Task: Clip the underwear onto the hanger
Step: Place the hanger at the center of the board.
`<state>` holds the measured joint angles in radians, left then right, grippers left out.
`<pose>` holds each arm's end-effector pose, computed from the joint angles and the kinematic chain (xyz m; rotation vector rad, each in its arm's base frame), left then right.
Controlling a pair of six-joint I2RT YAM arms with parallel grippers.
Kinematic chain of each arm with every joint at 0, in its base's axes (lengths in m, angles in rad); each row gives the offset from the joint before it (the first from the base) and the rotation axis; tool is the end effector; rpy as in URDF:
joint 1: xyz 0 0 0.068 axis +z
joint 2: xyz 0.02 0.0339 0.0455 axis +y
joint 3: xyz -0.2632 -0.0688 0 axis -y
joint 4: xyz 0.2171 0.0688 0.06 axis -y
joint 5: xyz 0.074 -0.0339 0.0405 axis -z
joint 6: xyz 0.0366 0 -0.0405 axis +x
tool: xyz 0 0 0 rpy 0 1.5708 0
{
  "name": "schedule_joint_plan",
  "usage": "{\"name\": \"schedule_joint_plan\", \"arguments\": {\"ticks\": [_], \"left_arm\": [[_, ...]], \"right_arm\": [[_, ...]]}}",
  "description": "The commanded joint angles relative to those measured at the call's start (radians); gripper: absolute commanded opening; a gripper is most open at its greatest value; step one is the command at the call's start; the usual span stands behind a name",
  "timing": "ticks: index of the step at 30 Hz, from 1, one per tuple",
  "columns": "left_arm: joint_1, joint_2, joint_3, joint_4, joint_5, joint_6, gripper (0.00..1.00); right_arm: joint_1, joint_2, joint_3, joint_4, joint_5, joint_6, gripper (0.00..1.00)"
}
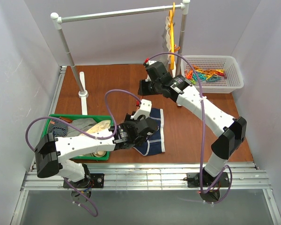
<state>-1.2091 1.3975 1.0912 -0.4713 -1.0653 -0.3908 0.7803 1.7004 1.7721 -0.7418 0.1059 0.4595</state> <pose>0.1237 -0.2366 0.3002 0.3198 1.8960 0.2059 0.2534 0.2454 0.3813 -0.3084 2.2741 0.5454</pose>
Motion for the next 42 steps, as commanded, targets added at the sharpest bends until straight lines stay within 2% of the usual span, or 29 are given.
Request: {"name": "schedule_joint_plan", "arguments": {"ticks": [1, 3, 6, 11, 14, 15, 16, 17, 19, 23, 28, 31, 33, 38, 42], "left_arm": [[-0.007, -0.006, 0.047, -0.009, -0.082, -0.046, 0.0], [-0.007, 0.0, 0.053, -0.012, -0.087, -0.054, 0.0], [-0.009, 0.011, 0.064, -0.018, -0.09, -0.054, 0.0], [-0.007, 0.003, 0.079, -0.049, -0.097, -0.086, 0.05], [-0.007, -0.009, 0.124, -0.137, -0.107, -0.17, 0.24], [-0.009, -0.012, 0.14, -0.233, -0.11, -0.26, 0.28], [-0.007, -0.026, 0.151, -0.275, -0.113, -0.301, 0.4], [-0.009, -0.037, 0.163, -0.336, -0.111, -0.333, 0.46], [-0.007, -0.09, 0.154, -0.354, -0.095, -0.385, 0.58], [0.011, -0.208, 0.075, -0.249, -0.019, -0.361, 0.73], [0.065, -0.299, 0.013, -0.098, 0.146, -0.321, 0.75], [0.074, -0.353, -0.039, 0.104, 0.266, -0.249, 0.77], [0.08, -0.371, -0.056, 0.155, 0.339, -0.237, 0.77], [0.098, -0.296, -0.066, 0.183, 0.447, -0.249, 0.77], [0.146, -0.241, -0.123, 0.282, 0.616, -0.29, 0.74]], "right_arm": [[0.0, -0.004, 0.013, -0.044, 0.028, -0.007, 0.24], [-0.001, -0.014, -0.016, -0.059, 0.035, -0.005, 0.11], [-0.001, -0.037, -0.06, -0.059, 0.052, -0.001, 0.01], [0.0, -0.07, -0.114, -0.056, 0.089, -0.005, 0.01], [-0.001, -0.094, -0.144, -0.054, 0.104, -0.01, 0.01], [-0.003, -0.114, -0.155, -0.054, 0.118, -0.01, 0.01], [-0.004, -0.129, -0.18, -0.048, 0.124, -0.01, 0.01], [-0.006, -0.162, -0.198, -0.039, 0.135, -0.012, 0.01], [-0.013, -0.198, -0.258, -0.013, 0.147, -0.013, 0.01], [-0.033, -0.286, -0.359, -0.001, 0.149, -0.016, 0.01], [-0.064, -0.384, -0.508, 0.039, 0.112, -0.007, 0.01], [-0.084, -0.45, -0.6, 0.068, 0.046, -0.004, 0.01], [-0.095, -0.47, -0.655, 0.085, 0.019, 0.001, 0.01], [-0.116, -0.556, -0.776, 0.182, -0.098, 0.036, 0.01], [-0.122, -0.623, -0.861, 0.243, -0.187, 0.093, 0.01]]}}
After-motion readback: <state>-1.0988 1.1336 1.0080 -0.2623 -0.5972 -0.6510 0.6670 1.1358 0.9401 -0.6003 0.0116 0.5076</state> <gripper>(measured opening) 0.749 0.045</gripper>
